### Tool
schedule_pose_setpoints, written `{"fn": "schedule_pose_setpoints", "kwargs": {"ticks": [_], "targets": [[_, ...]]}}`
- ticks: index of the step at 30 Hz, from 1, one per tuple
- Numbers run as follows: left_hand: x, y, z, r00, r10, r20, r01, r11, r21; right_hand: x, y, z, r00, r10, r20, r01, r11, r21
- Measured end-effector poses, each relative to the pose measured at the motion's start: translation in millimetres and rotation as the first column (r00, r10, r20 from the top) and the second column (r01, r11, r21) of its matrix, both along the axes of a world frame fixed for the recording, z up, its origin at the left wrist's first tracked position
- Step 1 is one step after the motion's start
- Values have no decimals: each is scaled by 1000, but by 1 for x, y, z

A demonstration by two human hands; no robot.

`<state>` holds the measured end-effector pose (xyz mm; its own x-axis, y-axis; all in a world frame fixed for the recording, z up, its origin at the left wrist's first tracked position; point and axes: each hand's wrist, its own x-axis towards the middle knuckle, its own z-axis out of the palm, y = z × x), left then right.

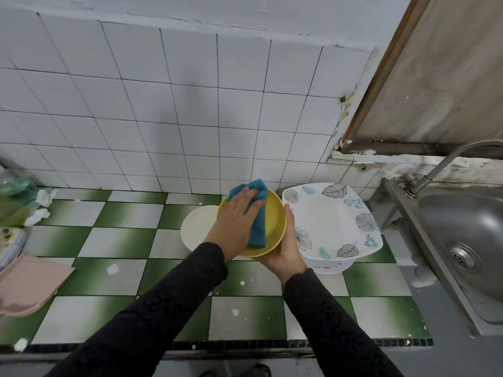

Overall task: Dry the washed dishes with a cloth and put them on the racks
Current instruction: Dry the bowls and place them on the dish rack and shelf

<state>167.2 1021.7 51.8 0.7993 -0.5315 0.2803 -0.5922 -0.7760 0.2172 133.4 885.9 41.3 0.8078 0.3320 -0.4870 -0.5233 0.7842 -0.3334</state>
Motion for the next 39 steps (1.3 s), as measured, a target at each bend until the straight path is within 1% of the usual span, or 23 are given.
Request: {"fn": "schedule_pose_setpoints", "kwargs": {"ticks": [1, 2, 4, 6, 8, 10, 12, 15, 17, 19, 21, 23, 24, 26, 27, 28, 30, 32, 34, 36, 39], "targets": [[1, 0, -1, 998, -26, -65, 28, 999, 29, 1, 0, 0, 1000, 3, 24, -3, 1000, 8], [1, 1, -3, 989, -42, -138, 47, 999, 27, 2, 0, 0, 999, 7, 42, -7, 1000, 12], [-1, 1, 0, 955, -42, -295, 31, 999, -43, 5, 0, 0, 998, 6, 64, -6, 1000, -12], [-3, -2, 6, 898, -21, -439, -17, 996, -84, 8, -3, -1, 998, 1, 71, 2, 999, -39], [-5, -5, 13, 852, -22, -523, -32, 995, -94, 10, -6, -1, 997, -15, 71, 20, 997, -70], [-8, -6, 17, 801, -67, -595, -23, 990, -142, 12, -10, 0, 998, -43, 43, 47, 994, -98], [-12, -6, 17, 767, -115, -632, 8, 985, -170, 15, -12, -1, 999, -42, 3, 42, 993, -108], [-14, -3, 20, 767, -154, -623, 45, 981, -188, 20, -13, -3, 998, -44, 35, 48, 989, -138], [-12, 1, 24, 744, -190, -640, 45, 971, -236, 22, -14, 0, 996, -61, 58, 70, 984, -165], [-9, 7, 29, 672, -247, -698, 19, 948, -317, 23, -15, 2, 996, -57, 72, 69, 983, -172], [-6, 17, 35, 574, -327, -751, -60, 897, -437, 22, -15, 1, 995, -43, 89, 56, 986, -155], [-3, 26, 40, 509, -392, -766, -207, 808, -551, 22, -17, -1, 995, -29, 97, 40, 992, -121], [-2, 30, 41, 478, -429, -767, -316, 731, -605, 22, -20, -1, 995, -20, 101, 29, 995, -93], [-2, 38, 39, 410, -552, -726, -538, 496, -681, 21, -22, -2, 992, -11, 124, 15, 1000, -25], [-2, 42, 35, 388, -613, -688, -631, 368, -683, 19, -22, -2, 992, -24, 123, 26, 999, -19], [-3, 46, 32, 373, -658, -654, -704, 258, -662, 17, -21, -1, 992, -47, 114, 51, 998, -34], [-3, 51, 27, 371, -725, -580, -776, 101, -622, 13, -17, -4, 991, -97, 96, 100, 994, -32], [-5, 53, 24, 412, -755, -511, -787, -12, -617, 10, -13, -6, 989, -130, 68, 130, 991, 14], [-7, 54, 20, 459, -739, -494, -799, -101, -592, 9, -9, -9, 990, -139, 37, 138, 990, 25], [-10, 55, 15, 488, -689, -535, -823, -159, -546, 8, -7, -15, 990, -141, 2, 141, 990, 15], [-15, 55, 8, 490, -620, -612, -857, -213, -469, 5, -4, -20, 990, -135, -32, 135, 991, -7]]}}
